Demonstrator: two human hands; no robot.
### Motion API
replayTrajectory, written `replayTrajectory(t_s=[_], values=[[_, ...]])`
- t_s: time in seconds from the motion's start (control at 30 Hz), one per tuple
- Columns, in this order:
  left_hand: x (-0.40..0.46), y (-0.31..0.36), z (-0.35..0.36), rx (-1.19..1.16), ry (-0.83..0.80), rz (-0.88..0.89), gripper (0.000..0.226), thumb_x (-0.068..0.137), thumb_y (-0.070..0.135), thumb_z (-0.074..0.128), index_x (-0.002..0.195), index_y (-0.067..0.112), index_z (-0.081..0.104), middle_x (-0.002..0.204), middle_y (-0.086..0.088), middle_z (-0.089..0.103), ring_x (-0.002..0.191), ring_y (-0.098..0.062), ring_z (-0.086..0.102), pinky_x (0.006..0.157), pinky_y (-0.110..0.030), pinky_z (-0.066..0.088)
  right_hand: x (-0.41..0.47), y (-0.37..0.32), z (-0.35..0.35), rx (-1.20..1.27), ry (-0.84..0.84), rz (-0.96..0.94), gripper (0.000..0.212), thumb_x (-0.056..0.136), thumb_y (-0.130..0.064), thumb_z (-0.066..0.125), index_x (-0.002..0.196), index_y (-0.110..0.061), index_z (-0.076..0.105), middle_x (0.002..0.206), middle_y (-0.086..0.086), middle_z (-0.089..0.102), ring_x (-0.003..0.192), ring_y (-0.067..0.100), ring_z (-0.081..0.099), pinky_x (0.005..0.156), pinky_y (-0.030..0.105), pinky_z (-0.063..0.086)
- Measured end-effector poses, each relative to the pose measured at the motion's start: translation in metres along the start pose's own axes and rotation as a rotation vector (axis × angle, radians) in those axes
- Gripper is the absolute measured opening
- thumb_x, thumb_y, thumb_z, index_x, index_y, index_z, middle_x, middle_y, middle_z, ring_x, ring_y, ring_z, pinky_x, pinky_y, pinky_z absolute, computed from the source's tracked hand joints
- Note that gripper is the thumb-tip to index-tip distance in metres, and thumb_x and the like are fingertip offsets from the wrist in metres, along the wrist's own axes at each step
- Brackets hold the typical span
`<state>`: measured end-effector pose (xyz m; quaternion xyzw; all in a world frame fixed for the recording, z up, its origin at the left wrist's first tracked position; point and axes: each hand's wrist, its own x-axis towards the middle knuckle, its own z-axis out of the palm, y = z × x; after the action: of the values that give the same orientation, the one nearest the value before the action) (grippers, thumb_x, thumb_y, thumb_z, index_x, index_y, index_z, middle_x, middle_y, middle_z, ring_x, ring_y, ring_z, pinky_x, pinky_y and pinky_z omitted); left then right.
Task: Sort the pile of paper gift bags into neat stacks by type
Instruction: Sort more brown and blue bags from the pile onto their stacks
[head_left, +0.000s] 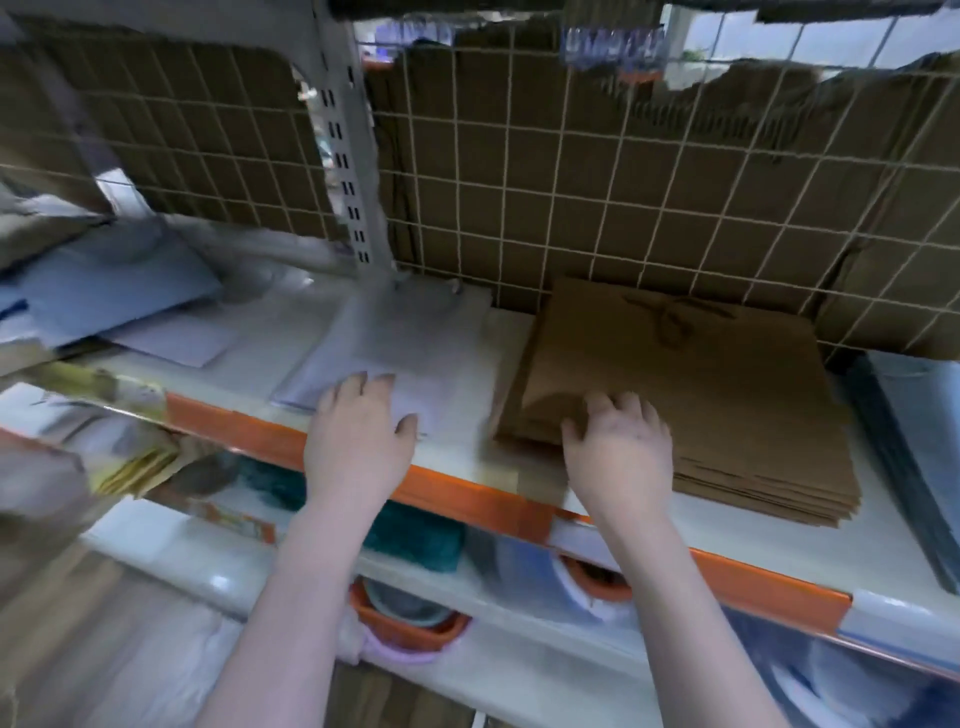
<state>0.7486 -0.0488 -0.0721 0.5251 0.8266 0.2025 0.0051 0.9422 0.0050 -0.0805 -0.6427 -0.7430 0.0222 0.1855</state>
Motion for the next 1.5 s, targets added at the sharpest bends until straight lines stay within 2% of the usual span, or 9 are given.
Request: replayTrajectory(t_s=[0.1,0.27,0.43,0.53,0.9,1.07,1.2,1.33,1.5], values=[[0.0,-0.066,-0.027,-0.006,0.025,-0.035,0.05,0.088,0.027,0.058,0.135,0.012,0.049,0.135,-0.014,0.049,0.123,-0.034,0.043,0.1,-0.04,0.035,-0.014,-0.068,0.007,0.016,0.02,-0.048,0.022,0.076,-0.018,0.067,0.09,0.0,0.068,0.084,0.023,0.062,0.085,0.041,0.058,0.074,0.041,0.046],[0.012,-0.187,-0.076,-0.003,0.04,-0.063,0.044,0.088,0.025,0.059,0.128,0.01,0.054,0.124,-0.017,0.057,0.114,-0.038,0.051,0.094,-0.044,0.042,-0.04,-0.189,0.036,0.007,-0.045,-0.096,0.035,0.091,-0.027,0.047,0.122,-0.013,0.057,0.122,0.014,0.057,0.115,0.034,0.047,0.094,0.038,0.037],[0.034,-0.279,-0.113,-0.008,0.046,-0.13,0.04,0.087,0.033,0.06,0.124,0.017,0.058,0.119,-0.014,0.059,0.11,-0.037,0.053,0.088,-0.041,0.044,-0.051,-0.28,0.055,0.024,-0.12,-0.139,0.036,0.095,-0.03,0.043,0.125,-0.014,0.055,0.123,0.011,0.057,0.116,0.03,0.048,0.095,0.037,0.037],[0.052,-0.319,-0.124,-0.012,0.047,-0.154,0.041,0.087,0.034,0.06,0.124,0.018,0.057,0.118,-0.014,0.059,0.11,-0.037,0.054,0.088,-0.041,0.043,-0.043,-0.321,0.065,0.038,-0.14,-0.141,0.034,0.094,-0.031,0.044,0.119,-0.012,0.058,0.117,0.012,0.06,0.109,0.03,0.052,0.091,0.036,0.04],[0.173,-0.422,-0.122,-0.003,0.003,-0.09,0.044,0.09,0.031,0.055,0.132,0.017,0.052,0.132,-0.011,0.054,0.119,-0.033,0.047,0.092,-0.038,0.039,0.03,-0.428,0.127,0.064,-0.142,-0.113,0.037,0.094,-0.029,0.045,0.128,-0.015,0.052,0.125,0.012,0.055,0.115,0.031,0.049,0.093,0.036,0.038],[0.237,-0.477,-0.126,0.026,0.008,-0.057,0.044,0.091,0.032,0.055,0.13,0.01,0.053,0.13,-0.014,0.053,0.12,-0.035,0.045,0.094,-0.041,0.036,0.065,-0.487,0.154,0.232,-0.23,0.01,0.037,0.094,-0.03,0.047,0.125,-0.01,0.05,0.125,0.017,0.053,0.118,0.034,0.047,0.094,0.035,0.037],[0.279,-0.51,-0.127,0.043,0.032,-0.021,0.048,0.09,0.035,0.058,0.126,0.004,0.054,0.13,-0.022,0.05,0.125,-0.037,0.039,0.104,-0.043,0.03,0.079,-0.524,0.178,0.288,-0.306,0.11,0.044,0.094,-0.039,0.045,0.131,-0.015,0.047,0.126,0.015,0.055,0.115,0.034,0.051,0.087,0.037,0.042],[0.324,-0.544,-0.113,0.064,-0.002,0.021,0.06,0.084,0.053,0.046,0.113,0.001,0.056,0.129,-0.031,0.049,0.131,-0.043,0.034,0.11,-0.049,0.027,0.089,-0.548,0.197,0.3,-0.307,0.246,0.059,0.093,-0.043,0.048,0.138,-0.009,0.034,0.131,0.018,0.049,0.118,0.035,0.048,0.087,0.037,0.041],[0.361,-0.564,-0.103,0.082,-0.158,0.037,0.07,0.087,0.052,0.051,0.141,0.011,0.033,0.147,-0.022,0.031,0.139,-0.04,0.02,0.114,-0.047,0.018,0.093,-0.567,0.214,0.427,-0.141,0.455,0.086,0.081,-0.038,0.066,0.145,-0.001,0.02,0.141,0.019,0.04,0.127,0.034,0.041,0.097,0.039,0.039]])
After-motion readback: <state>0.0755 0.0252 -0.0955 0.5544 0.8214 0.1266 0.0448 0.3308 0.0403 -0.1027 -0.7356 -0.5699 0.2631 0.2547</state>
